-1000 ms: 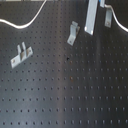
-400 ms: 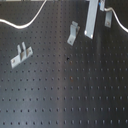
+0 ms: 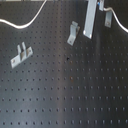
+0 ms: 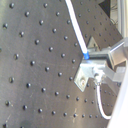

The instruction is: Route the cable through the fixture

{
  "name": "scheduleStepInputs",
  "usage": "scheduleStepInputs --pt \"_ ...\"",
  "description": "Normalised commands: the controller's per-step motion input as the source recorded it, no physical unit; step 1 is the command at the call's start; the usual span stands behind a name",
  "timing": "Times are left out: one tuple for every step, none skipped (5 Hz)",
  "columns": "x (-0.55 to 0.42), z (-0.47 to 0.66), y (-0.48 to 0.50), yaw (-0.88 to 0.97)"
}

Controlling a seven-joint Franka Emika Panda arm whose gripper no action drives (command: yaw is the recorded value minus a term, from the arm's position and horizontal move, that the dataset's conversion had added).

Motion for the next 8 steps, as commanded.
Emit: scheduleStepInputs --pt "-0.227 0.08 -0.124 0.0" --pt "-0.231 0.1 -0.142 0.0" --pt "-0.262 0.12 -0.15 0.0" --pt "-0.264 0.13 -0.141 0.0" --pt "-0.194 0.08 -0.084 0.0" --pt "-0.242 0.13 -0.087 0.0" --pt "-0.27 0.14 -0.09 0.0" --pt "-0.246 0.13 -0.057 0.0"
